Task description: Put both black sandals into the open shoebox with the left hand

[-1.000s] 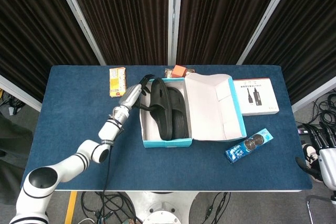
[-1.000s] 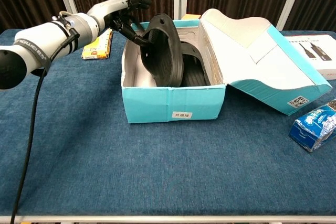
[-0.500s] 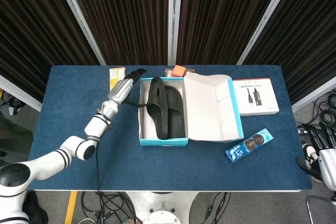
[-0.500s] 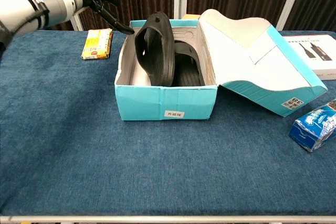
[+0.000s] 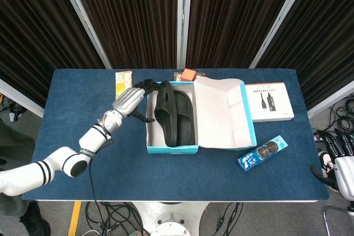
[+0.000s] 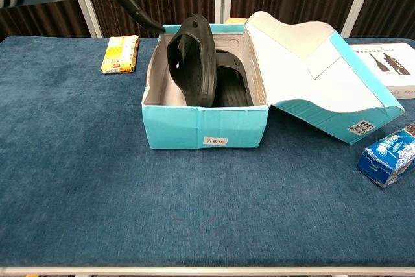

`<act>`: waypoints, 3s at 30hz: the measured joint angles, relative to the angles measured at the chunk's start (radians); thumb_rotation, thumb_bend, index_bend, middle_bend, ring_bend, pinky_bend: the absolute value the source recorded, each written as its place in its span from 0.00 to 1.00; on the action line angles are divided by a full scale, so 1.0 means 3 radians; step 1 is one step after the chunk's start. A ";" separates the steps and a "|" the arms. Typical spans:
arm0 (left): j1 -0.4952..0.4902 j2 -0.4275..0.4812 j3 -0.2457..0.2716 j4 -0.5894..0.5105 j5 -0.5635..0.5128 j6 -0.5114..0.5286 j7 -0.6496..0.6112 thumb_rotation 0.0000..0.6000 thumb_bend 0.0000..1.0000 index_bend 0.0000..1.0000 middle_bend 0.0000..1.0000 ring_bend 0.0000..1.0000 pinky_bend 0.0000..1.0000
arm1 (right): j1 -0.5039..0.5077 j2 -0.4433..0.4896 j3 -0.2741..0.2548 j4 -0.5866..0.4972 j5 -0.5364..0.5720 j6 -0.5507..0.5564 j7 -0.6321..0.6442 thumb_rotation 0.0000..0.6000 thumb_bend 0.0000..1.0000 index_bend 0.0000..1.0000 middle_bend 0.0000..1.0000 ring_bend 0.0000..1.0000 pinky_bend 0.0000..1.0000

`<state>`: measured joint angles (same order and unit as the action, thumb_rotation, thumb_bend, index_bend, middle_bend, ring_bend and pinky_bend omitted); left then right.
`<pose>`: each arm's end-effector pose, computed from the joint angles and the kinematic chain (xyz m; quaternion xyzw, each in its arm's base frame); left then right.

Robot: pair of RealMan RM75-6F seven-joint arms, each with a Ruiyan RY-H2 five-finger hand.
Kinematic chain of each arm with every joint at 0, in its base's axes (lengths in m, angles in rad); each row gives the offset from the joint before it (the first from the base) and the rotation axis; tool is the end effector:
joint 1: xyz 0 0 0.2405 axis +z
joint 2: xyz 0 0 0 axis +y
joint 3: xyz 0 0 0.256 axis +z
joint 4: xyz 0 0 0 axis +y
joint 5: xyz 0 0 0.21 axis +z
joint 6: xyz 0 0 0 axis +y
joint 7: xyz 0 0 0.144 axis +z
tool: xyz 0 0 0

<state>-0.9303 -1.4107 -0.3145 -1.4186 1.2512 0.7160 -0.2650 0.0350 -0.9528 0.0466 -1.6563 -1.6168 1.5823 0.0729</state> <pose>-0.0769 0.4067 0.0296 -0.7110 -0.4575 -0.4641 0.2641 -0.2992 -0.1639 0.2116 0.6126 -0.3355 0.4091 0.5872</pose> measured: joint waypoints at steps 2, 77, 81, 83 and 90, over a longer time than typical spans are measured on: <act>-0.0075 -0.0011 0.0040 -0.0022 0.0051 -0.0036 0.0146 1.00 0.28 0.24 0.16 0.00 0.10 | -0.0007 0.0000 -0.0002 0.0008 0.0004 0.0007 0.0006 1.00 0.13 0.09 0.14 0.00 0.10; 0.0154 0.0077 0.0130 -0.0001 -0.0839 0.0325 0.0289 0.94 0.42 0.26 0.21 0.00 0.13 | -0.0055 -0.0014 -0.0016 0.0142 0.0074 0.0011 0.0237 1.00 0.13 0.09 0.14 0.00 0.11; 0.0472 0.0187 0.0209 -0.0062 -0.0777 0.0837 0.0409 1.00 0.35 0.26 0.21 0.00 0.12 | -0.0031 -0.0031 -0.0017 0.0220 0.0103 -0.0058 0.0402 1.00 0.13 0.09 0.14 0.00 0.11; 0.0689 0.0232 0.0286 -0.0076 -0.0754 0.1127 0.0513 1.00 0.31 0.26 0.21 0.00 0.12 | -0.0012 -0.0050 -0.0014 0.0288 0.0119 -0.0097 0.0487 1.00 0.13 0.09 0.14 0.00 0.11; 0.1435 0.0371 0.0646 -0.0215 -0.0567 0.2026 0.0912 1.00 0.20 0.26 0.21 0.00 0.11 | 0.0047 -0.0194 -0.0024 0.0444 0.0096 -0.0175 0.0646 1.00 0.13 0.09 0.14 0.00 0.11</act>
<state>-0.5000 -1.2994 -0.1208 -1.4829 1.0812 1.3239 0.0087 0.0491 -1.0111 0.0395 -1.5232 -1.5881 1.5298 0.2667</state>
